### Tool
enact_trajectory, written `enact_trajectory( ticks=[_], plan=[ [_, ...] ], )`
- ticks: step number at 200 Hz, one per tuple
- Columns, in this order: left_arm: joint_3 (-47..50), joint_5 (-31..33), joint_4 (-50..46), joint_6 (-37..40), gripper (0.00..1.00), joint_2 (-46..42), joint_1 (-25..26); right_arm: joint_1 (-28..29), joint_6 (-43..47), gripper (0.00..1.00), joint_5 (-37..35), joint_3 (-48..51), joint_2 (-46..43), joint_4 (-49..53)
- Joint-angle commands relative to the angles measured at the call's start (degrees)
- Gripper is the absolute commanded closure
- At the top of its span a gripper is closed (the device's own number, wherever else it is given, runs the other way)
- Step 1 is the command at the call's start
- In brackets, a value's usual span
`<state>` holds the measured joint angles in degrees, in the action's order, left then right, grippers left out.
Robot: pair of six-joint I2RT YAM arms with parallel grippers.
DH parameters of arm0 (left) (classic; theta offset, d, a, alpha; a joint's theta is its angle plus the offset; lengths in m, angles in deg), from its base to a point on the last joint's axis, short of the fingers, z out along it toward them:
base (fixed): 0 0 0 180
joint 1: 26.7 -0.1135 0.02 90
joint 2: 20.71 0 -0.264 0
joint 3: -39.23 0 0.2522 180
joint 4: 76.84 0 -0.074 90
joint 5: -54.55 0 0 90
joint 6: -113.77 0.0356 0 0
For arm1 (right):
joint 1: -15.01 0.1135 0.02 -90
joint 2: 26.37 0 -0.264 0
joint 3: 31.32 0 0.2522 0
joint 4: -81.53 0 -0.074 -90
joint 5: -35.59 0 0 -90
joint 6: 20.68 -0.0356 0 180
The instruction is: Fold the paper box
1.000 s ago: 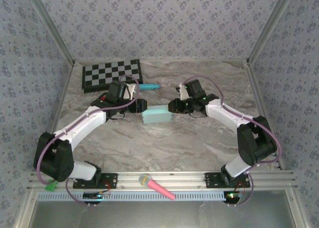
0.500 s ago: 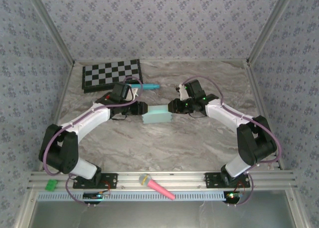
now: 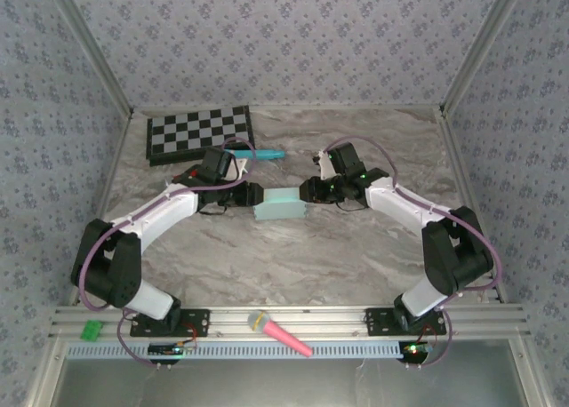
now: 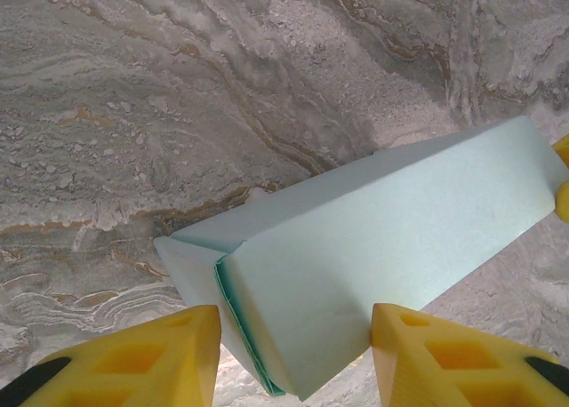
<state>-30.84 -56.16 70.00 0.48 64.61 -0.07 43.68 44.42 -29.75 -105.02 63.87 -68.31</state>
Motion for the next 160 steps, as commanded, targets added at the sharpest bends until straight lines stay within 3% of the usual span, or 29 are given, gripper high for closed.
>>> enact_trajectory(
  ticks=[1,59,160],
  plan=[
    [1.91,4.12,-5.22,1.88,0.53,1.77,-0.09,0.9,0.82,0.68,-4.86,2.1,3.72,9.06],
    [2.26,6.21,-6.65,2.62,0.54,1.87,0.13,1.81,1.26,0.69,-8.62,1.1,3.85,11.24],
    [1.9,7.02,-6.79,2.81,0.52,1.18,0.17,2.03,2.53,0.67,-7.79,-6.11,1.1,12.54]
  ],
)
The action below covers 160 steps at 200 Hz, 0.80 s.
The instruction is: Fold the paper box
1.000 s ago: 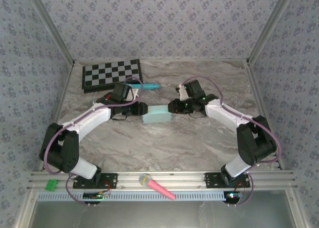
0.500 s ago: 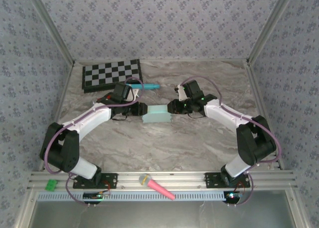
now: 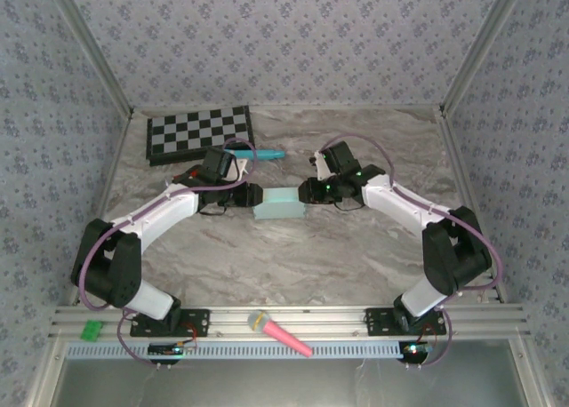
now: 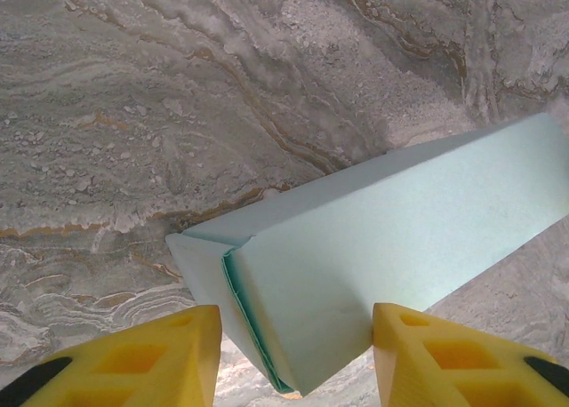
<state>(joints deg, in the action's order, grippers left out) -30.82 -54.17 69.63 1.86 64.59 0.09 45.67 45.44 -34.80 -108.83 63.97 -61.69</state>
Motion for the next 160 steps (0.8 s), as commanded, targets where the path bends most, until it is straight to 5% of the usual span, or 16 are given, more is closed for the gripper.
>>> enact_trajectory(
  ticks=[1,160],
  plan=[
    [1.88,5.02,-6.42,1.39,0.52,1.19,-0.03,0.03,1.53,0.67,-2.83,-2.37,0.98,5.95],
    [2.0,5.44,-6.02,2.05,0.51,2.04,-0.05,-1.56,-0.2,0.61,1.14,-3.09,2.52,0.61]
  ],
)
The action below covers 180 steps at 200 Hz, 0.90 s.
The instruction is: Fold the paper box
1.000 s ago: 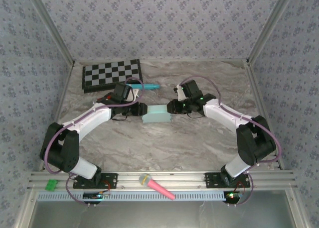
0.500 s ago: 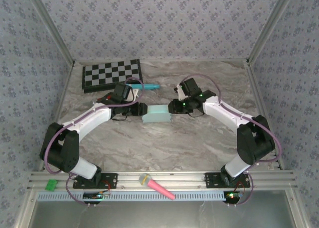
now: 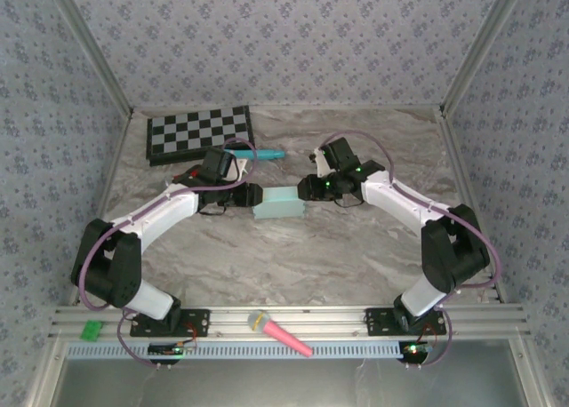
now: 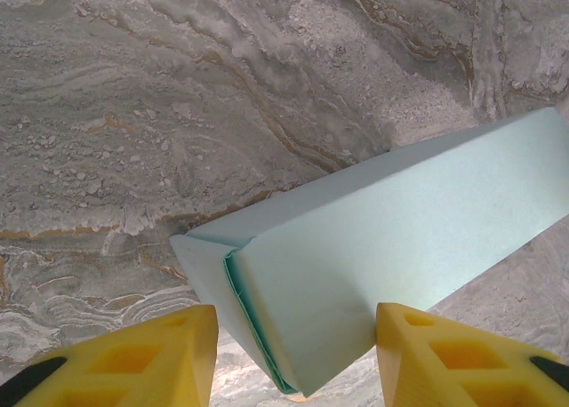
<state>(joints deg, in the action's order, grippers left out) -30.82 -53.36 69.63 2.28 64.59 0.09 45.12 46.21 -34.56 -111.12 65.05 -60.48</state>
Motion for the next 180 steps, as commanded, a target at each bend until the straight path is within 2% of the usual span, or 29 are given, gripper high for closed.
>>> enact_trajectory(
  ticks=[1,54,139,180],
  plan=[
    [1.99,4.59,-5.96,1.63,0.51,2.01,-0.01,-1.06,-0.96,0.61,0.89,-0.86,1.51,-0.59],
    [2.31,4.65,-5.95,1.76,0.51,2.31,0.02,-0.67,-1.01,0.62,-0.01,-0.9,5.46,0.96],
    [6.44,6.39,-5.85,1.81,0.51,2.59,0.02,-0.31,-0.64,0.66,-5.39,6.81,5.75,3.21],
    [7.27,6.86,-6.04,1.76,0.51,2.03,0.02,-0.25,-0.53,0.67,-7.13,6.95,6.59,4.36]
  ],
)
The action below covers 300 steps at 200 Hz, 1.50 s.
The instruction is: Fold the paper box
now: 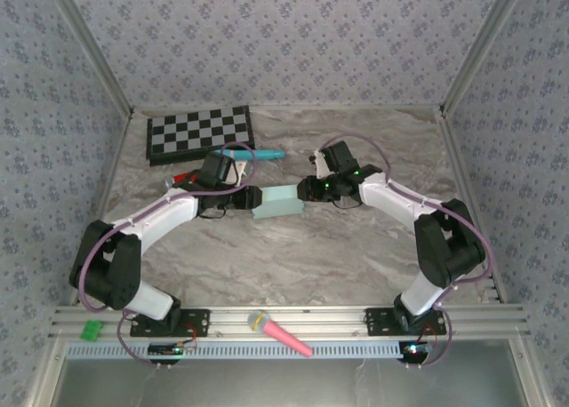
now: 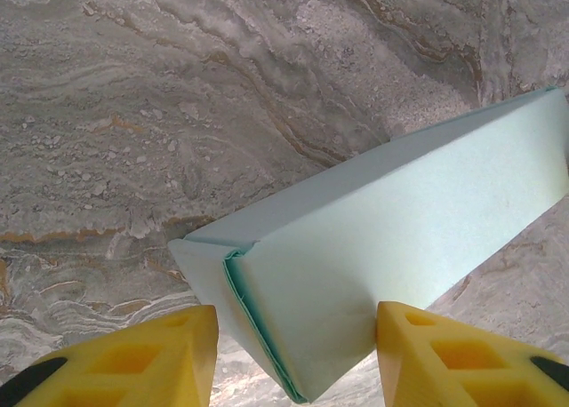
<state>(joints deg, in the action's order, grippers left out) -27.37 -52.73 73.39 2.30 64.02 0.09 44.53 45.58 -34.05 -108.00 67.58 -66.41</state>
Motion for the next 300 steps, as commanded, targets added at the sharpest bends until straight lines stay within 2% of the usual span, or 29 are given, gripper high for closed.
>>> enact_trajectory(
  ticks=[1,46,81,108,133,166,182,209,256,300],
  plan=[
    [3.76,6.22,-9.73,1.72,0.51,2.57,0.02,0.35,0.1,0.67,-7.58,3.8,4.01,10.23],
    [-2.39,3.11,-9.22,1.99,0.46,0.51,-0.02,0.21,0.18,0.65,-4.28,-1.86,1.16,8.72],
    [-9.49,3.78,-11.05,4.87,0.3,1.38,-0.06,-0.43,0.12,0.63,-1.23,-8.74,1.19,7.94],
    [-13.51,8.78,-13.6,8.52,0.12,0.95,0.01,-0.68,1.17,0.61,-1.64,-10.86,-0.17,9.09],
    [-14.52,9.48,-13.28,15.83,0.06,-0.24,0.67,-1.67,2.36,0.59,-3.44,-9.24,-2.86,10.44],
    [-11.0,7.25,-8.17,35.5,0.06,-2.38,3.9,-4.99,3.27,0.58,-4.08,-3.49,-7.07,10.58],
    [-9.01,3.92,-6.24,45.32,0.05,-3.33,4.67,-6.84,3.48,0.57,-4.02,-0.8,-8.94,10.59],
    [-12.29,-2.14,-12.1,56.66,0.04,-0.89,4.92,-9.59,2.94,0.57,-3.84,2.53,-11.22,9.62],
    [-17.98,-2.05,-14.91,63.29,0.03,7.53,5.99,-10.39,2.8,0.57,-3.84,4.27,-12.84,9.12],
    [-25.73,0.23,-22.57,66.25,0.12,15.22,8.15,-10.53,2.6,0.57,-3.74,4.9,-13.36,8.95]
  ],
)
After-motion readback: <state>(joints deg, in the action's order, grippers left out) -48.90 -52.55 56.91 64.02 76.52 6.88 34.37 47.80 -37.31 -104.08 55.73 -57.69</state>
